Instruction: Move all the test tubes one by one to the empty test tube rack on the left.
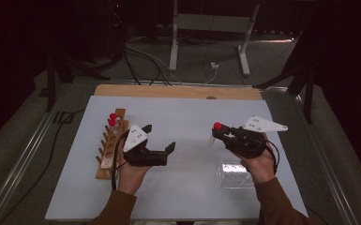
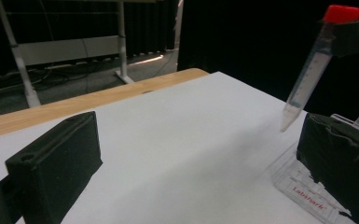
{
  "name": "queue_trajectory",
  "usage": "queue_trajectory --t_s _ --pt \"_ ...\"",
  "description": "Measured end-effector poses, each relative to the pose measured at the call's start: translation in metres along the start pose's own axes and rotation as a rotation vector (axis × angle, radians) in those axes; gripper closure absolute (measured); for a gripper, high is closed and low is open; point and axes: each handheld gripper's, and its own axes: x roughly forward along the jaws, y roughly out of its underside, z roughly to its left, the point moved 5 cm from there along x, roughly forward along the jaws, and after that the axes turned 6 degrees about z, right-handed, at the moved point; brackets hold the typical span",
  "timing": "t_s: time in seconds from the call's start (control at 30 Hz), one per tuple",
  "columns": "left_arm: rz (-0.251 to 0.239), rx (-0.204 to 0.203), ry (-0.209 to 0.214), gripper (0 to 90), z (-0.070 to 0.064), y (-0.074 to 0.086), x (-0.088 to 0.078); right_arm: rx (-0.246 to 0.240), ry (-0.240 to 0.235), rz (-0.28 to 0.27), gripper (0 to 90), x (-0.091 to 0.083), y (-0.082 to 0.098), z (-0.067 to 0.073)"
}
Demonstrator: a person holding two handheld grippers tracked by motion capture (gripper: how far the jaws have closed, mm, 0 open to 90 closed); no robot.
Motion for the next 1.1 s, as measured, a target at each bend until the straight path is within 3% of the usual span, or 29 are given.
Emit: queue_trajectory --t_s 0.33,0.43,0.6,0.87,1.1 --pt "0.044 0.057 0.082 7.4 -0.038 -0.001 0.027 -0.009 -0.037 0.015 70.9 0.015 -0.001 0.015" --pt "0.058 0.084 0.090 11.1 -0.048 -0.001 0.034 -0.010 -0.045 0.020 70.9 0.018 0.000 0.019" --pt "0.060 0.095 0.090 17.3 -0.057 -0.004 0.042 -0.015 -0.057 0.024 70.9 0.021 0.000 0.023" --pt "0.032 0.104 0.100 47.4 -0.064 -0.007 0.046 -0.022 -0.072 0.029 70.9 0.024 0.001 0.027" --pt "0.036 0.105 0.115 65.5 -0.065 -0.007 0.047 -0.019 -0.080 0.033 70.9 0.025 0.002 0.029"
